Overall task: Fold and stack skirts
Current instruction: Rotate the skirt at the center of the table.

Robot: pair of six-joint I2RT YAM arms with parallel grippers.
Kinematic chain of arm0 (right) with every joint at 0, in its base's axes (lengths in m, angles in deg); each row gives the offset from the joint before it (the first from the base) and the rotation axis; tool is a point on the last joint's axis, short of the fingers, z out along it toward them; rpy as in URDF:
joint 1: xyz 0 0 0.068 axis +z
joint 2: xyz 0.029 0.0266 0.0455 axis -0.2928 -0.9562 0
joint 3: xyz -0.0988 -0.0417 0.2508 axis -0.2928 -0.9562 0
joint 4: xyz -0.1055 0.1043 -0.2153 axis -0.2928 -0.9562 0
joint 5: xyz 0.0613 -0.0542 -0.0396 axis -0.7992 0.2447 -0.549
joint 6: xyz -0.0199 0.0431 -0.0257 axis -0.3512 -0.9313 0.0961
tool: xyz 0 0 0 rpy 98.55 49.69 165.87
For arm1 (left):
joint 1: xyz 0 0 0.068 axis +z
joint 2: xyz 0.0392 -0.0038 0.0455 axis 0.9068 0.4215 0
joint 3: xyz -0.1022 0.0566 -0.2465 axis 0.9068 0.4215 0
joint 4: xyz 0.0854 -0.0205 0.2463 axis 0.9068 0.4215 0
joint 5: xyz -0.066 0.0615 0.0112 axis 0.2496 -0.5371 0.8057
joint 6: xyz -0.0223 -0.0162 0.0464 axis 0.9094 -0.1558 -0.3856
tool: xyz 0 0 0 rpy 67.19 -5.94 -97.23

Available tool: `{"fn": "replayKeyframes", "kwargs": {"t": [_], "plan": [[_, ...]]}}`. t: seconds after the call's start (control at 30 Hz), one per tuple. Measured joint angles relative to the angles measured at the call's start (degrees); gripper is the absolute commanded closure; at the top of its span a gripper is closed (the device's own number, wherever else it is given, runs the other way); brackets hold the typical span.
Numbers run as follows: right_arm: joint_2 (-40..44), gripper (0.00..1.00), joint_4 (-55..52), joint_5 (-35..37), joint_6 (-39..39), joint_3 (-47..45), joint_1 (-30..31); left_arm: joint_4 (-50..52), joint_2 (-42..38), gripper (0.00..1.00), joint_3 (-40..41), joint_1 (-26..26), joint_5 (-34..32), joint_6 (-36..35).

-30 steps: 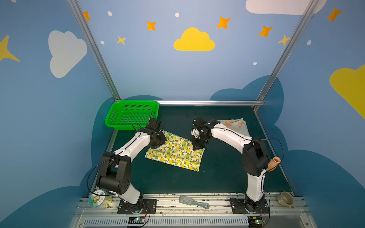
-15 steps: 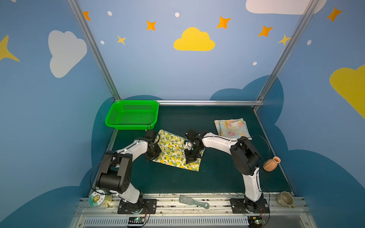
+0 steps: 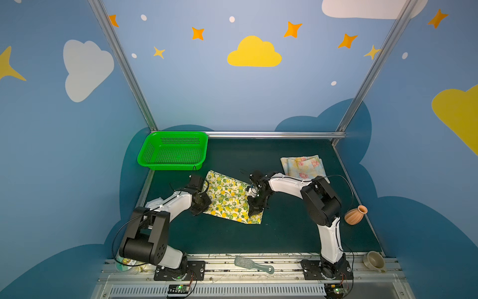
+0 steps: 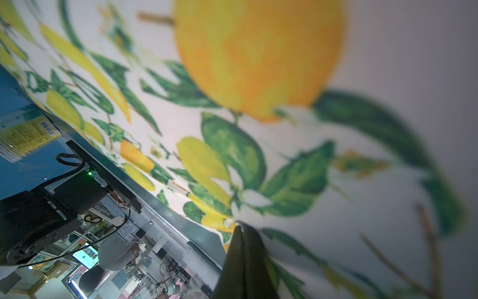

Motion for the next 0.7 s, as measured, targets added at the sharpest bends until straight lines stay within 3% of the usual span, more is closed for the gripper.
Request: {"fn": "replayKeyframes", "kwargs": {"t": [0.27,0.5,0.7], "plan": [[0.7,1.0,-4.1,2.1,3.5,0.0,-2.5,4.5,-8.3,0.9,4.6,-3.5,0.5,2.2],[4.1,1.0,-8.2,5.5,4.3,0.5,-2.9,9.6,-17.1,0.87,0.0,-4.0,1.6,2.2],[10.7,1.0,-8.6,5.0,4.0,1.2,-3.3,7.5,-14.0,0.88,-4.6,-8.3,4.3,2.1]]}}
